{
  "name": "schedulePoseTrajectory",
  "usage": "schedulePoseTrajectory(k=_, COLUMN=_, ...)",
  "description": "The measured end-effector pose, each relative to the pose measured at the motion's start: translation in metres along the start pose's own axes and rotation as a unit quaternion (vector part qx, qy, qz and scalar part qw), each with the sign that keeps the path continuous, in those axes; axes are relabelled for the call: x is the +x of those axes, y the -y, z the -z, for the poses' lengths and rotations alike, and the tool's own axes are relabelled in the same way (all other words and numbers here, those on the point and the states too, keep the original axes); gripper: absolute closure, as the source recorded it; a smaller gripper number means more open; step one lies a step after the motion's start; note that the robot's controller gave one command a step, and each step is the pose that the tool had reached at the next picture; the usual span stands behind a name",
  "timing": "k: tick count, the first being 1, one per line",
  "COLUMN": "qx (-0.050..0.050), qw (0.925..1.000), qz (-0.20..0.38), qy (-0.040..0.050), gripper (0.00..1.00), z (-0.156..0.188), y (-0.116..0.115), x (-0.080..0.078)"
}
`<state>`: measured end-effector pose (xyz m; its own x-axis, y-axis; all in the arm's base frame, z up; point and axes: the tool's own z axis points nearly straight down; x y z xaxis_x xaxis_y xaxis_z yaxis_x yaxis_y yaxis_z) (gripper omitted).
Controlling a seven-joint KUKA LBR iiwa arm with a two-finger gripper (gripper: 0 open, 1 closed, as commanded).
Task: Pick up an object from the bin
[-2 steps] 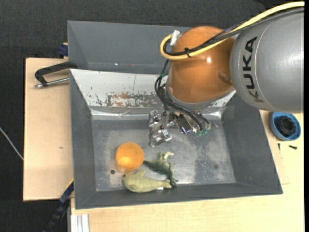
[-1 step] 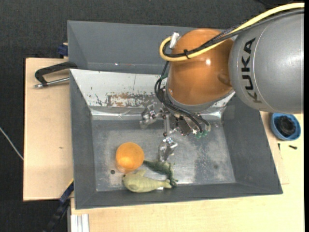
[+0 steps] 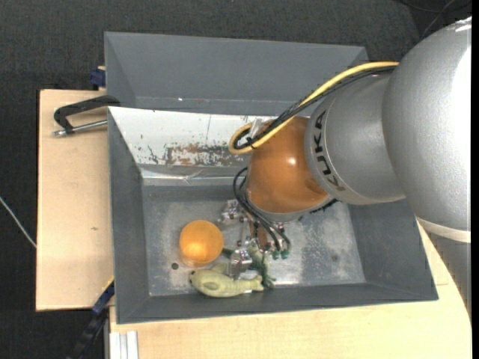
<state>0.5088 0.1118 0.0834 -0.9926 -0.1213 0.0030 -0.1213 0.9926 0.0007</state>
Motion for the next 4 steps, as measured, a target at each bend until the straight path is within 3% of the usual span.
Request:
schedulePoseTrajectory(k=1, qx=0.000, qw=0.9991, qz=0.043, qy=0.0031, gripper=0.00, z=-0.012, y=0.001, x=-0.028)
schedulePoseTrajectory(k=2, qx=-0.001, qw=0.9940, qz=0.109, qy=0.0031, gripper=0.00, z=-0.009, y=-0.053, x=-0.007)
schedulePoseTrajectory(k=3, qx=0.000, qw=0.9942, qz=0.108, qy=0.0028, gripper=1.00, z=-0.009, y=-0.052, x=-0.007)
schedulePoseTrajectory(k=4, qx=0.000, qw=0.9776, qz=0.210, qy=0.0091, gripper=1.00, z=0.176, y=-0.051, x=-0.023)
